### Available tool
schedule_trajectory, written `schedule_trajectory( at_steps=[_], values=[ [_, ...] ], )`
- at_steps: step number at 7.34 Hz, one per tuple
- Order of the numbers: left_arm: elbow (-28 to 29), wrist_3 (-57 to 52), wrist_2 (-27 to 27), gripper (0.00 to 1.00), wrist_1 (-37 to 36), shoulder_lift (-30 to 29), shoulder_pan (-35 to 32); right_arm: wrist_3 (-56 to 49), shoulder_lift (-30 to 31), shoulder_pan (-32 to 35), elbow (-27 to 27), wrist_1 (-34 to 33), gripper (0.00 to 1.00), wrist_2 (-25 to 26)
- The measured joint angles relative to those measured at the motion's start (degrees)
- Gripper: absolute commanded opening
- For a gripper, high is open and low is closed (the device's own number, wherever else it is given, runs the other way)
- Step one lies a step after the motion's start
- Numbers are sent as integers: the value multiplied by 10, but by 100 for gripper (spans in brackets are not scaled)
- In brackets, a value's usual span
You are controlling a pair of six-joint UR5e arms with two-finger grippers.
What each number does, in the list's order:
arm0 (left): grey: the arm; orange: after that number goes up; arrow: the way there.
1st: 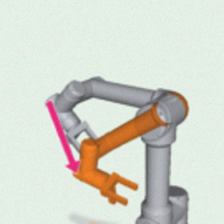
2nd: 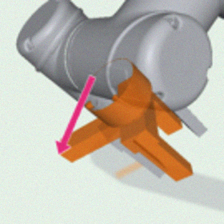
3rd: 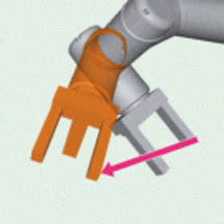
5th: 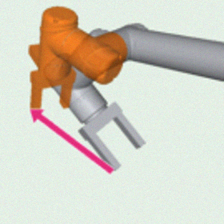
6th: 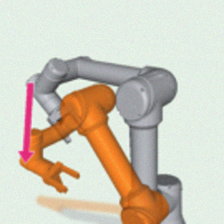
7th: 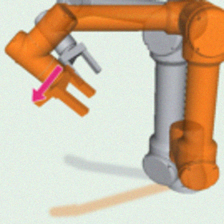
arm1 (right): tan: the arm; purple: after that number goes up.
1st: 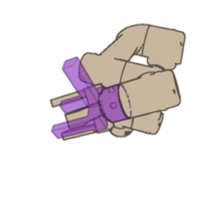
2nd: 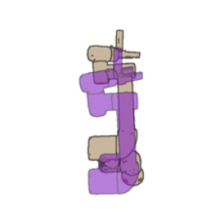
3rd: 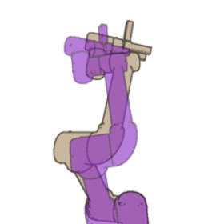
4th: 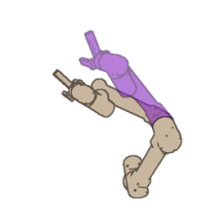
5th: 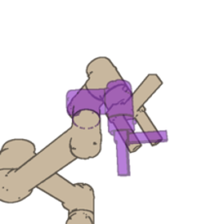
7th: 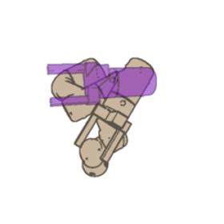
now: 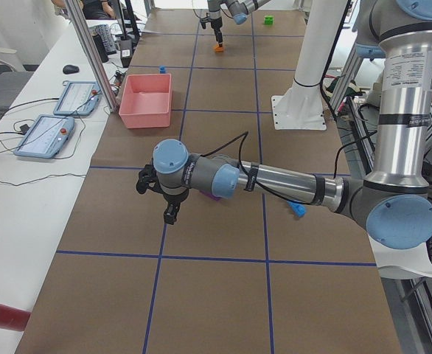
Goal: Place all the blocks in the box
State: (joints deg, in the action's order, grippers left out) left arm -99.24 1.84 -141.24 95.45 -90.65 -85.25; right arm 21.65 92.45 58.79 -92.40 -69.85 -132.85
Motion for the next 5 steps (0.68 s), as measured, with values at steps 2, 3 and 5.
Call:
schedule_trajectory(
  at_steps=[2,3,5],
  values=[
    [-4,0,-1,100,0,-1,0,0,-14,-7,30,1,0,-1],
    [-5,0,-1,100,0,-2,0,1,-19,-8,34,0,0,-5],
    [-6,19,-9,100,-1,-7,20,2,-21,6,8,-19,0,-23]
  ],
)
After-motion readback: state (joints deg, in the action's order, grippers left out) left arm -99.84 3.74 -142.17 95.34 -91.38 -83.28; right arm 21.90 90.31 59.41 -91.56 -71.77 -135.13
